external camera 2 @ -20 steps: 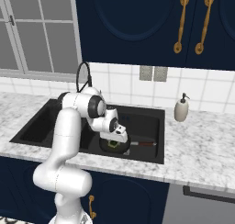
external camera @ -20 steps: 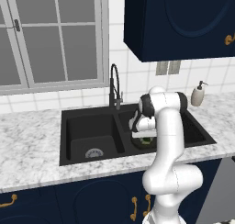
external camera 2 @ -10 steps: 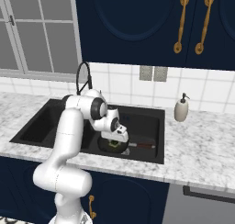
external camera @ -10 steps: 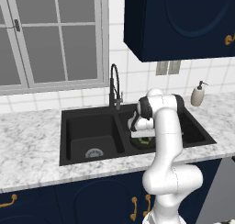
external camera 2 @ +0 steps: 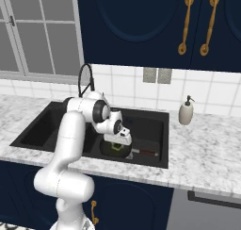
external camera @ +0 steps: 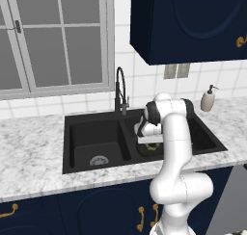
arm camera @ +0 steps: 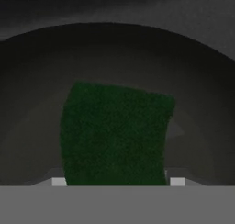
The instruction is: Pick the pan and sponge and place them into the sink. Then turn on the water.
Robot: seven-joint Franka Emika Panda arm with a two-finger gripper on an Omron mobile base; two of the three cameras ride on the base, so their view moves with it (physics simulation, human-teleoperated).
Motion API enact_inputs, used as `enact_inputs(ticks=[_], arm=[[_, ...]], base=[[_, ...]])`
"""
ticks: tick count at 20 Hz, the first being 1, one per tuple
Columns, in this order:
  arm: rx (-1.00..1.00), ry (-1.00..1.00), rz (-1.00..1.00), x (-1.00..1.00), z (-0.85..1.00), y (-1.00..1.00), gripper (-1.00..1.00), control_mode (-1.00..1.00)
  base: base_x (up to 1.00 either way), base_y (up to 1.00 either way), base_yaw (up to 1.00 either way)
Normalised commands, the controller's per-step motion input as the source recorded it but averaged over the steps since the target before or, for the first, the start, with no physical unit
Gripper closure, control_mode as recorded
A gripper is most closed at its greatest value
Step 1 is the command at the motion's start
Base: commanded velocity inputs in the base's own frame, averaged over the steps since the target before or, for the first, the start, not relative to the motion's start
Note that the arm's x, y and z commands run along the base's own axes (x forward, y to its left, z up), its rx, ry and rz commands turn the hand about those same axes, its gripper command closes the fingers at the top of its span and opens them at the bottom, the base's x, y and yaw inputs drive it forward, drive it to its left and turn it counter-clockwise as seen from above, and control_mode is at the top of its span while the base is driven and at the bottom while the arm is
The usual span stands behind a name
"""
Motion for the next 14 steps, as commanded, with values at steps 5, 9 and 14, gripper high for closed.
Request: enact_inputs(ticks=[5,9,14], arm=[[0.00,0.00,0.00,-0.11,0.77,0.00,-1.00,-1.00],[0.00,0.00,0.00,-0.33,0.96,0.00,-1.00,-1.00],[0.05,-0.05,0.00,-0.50,1.00,0.00,-1.00,-1.00]], base=[[0.00,0.00,0.00],[0.00,0.00,0.00],[0.00,0.00,0.00]])
